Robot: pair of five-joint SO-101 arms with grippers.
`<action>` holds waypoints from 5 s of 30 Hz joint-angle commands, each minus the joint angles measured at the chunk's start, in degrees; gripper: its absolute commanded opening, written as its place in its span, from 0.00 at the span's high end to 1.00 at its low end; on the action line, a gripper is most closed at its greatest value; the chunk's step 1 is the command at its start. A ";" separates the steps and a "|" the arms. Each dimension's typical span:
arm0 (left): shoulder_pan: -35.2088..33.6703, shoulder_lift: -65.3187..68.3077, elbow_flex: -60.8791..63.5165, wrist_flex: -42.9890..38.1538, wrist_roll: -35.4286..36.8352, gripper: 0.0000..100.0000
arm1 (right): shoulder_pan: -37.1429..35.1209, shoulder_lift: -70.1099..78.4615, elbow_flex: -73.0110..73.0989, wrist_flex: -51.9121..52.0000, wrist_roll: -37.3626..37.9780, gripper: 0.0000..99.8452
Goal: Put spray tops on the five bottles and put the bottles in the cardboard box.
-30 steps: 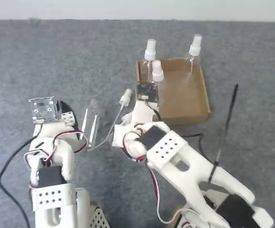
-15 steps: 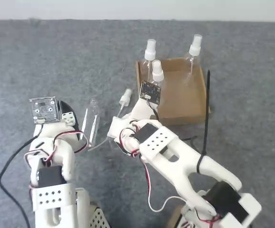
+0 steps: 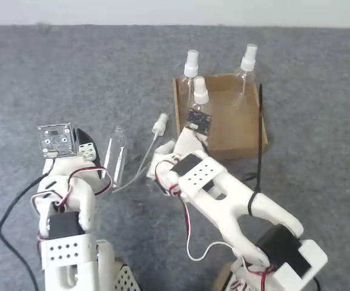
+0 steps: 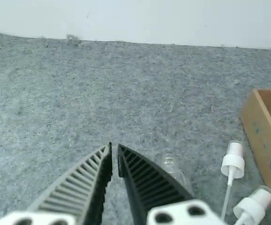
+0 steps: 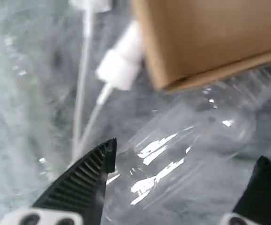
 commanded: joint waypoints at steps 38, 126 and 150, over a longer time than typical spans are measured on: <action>0.09 -0.62 -0.40 -0.97 -0.09 0.99 | 58.42 -0.48 -3.08 25.89 33.67 0.63; 1.32 -0.62 0.75 -0.88 -0.09 0.99 | 77.49 15.08 -19.69 28.97 114.64 0.78; 14.24 21.10 -18.77 12.04 -5.36 0.99 | 77.49 15.08 -19.60 28.97 114.64 0.96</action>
